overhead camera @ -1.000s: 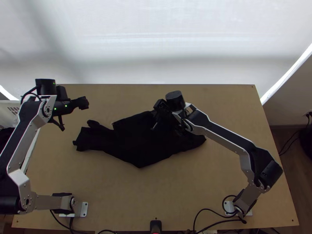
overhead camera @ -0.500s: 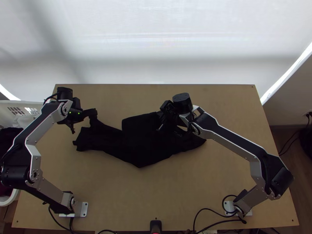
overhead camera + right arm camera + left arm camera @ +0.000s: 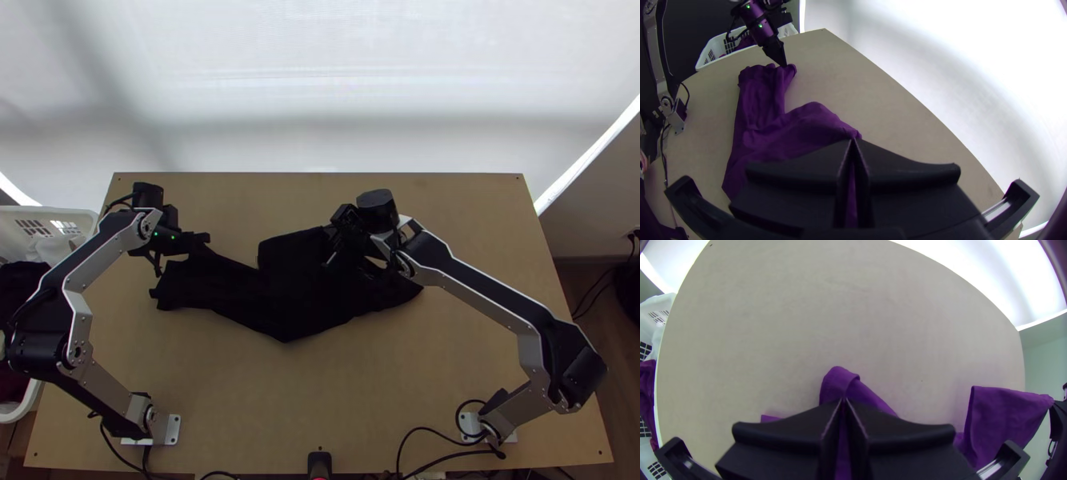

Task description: Fold the t-shirt

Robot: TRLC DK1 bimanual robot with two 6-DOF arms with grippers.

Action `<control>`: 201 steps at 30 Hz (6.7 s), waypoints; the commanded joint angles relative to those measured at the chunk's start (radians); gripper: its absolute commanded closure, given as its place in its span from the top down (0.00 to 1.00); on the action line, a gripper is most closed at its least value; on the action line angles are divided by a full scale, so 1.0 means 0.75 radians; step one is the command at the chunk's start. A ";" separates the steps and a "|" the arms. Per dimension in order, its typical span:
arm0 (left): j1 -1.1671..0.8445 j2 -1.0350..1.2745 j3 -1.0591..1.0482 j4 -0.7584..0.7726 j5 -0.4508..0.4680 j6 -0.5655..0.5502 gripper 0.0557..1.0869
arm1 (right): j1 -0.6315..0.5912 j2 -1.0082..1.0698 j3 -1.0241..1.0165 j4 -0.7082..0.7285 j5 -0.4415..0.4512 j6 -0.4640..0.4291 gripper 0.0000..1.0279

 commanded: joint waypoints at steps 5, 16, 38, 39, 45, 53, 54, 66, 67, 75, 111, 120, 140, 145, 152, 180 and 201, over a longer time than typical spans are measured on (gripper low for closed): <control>0.045 -0.014 0.028 0.032 -0.005 -0.007 0.04 | -0.001 -0.073 -0.002 0.023 0.041 0.034 0.03; 0.051 -0.176 0.372 -0.177 -0.005 -0.122 0.04 | -0.007 -0.112 0.027 0.064 0.104 0.040 0.03; 0.213 -0.129 0.775 -0.412 -0.011 -0.114 0.04 | -0.203 -0.214 0.112 0.209 0.299 0.028 0.03; 0.215 -0.129 0.740 -0.410 -0.011 -0.109 0.04 | -0.203 -0.224 0.088 0.209 0.299 0.030 0.03; 0.178 -0.108 0.515 -0.291 -0.011 -0.112 0.04 | -0.179 -0.236 -0.020 0.213 0.299 0.042 0.03; 0.110 0.045 0.458 -0.011 -0.011 -0.154 0.04 | -0.177 -0.218 -0.131 0.319 0.301 0.042 0.03; 0.106 0.088 0.482 0.005 -0.011 -0.157 0.04 | -0.177 -0.212 -0.133 0.321 0.301 0.044 0.03; 0.055 0.503 0.734 0.103 -0.009 -0.195 0.04 | -0.179 -0.155 -0.145 0.348 0.319 0.065 0.03; 0.057 0.514 0.762 0.099 -0.009 -0.208 0.04 | -0.181 -0.153 -0.145 0.350 0.319 0.065 0.03; 0.082 0.407 0.838 0.103 0.050 -0.279 0.90 | -0.169 -0.146 -0.153 0.354 0.319 0.075 0.03; 0.458 0.679 0.924 -0.494 0.592 0.433 0.62 | -0.132 -0.163 -0.151 0.326 0.327 0.130 0.03; 0.440 0.710 0.940 -0.480 0.592 0.424 0.62 | -0.132 -0.165 -0.158 0.321 0.327 0.146 0.03; 0.397 0.759 0.948 -0.465 0.572 0.437 0.61 | -0.140 -0.169 -0.155 0.313 0.329 0.142 0.03; 0.421 0.759 0.967 -0.498 0.570 0.451 0.61 | -0.138 -0.157 -0.149 0.317 0.329 0.142 0.03; 0.423 0.759 0.940 -0.525 0.566 0.467 0.43 | -0.138 -0.148 -0.141 0.321 0.329 0.142 0.03; 0.376 0.508 1.149 -0.451 0.572 0.103 0.04 | -0.201 -0.189 -0.108 0.315 0.360 0.153 0.03; 0.341 0.172 0.572 -0.570 0.574 0.167 0.04 | -0.234 -0.326 -0.188 0.246 0.362 0.167 0.03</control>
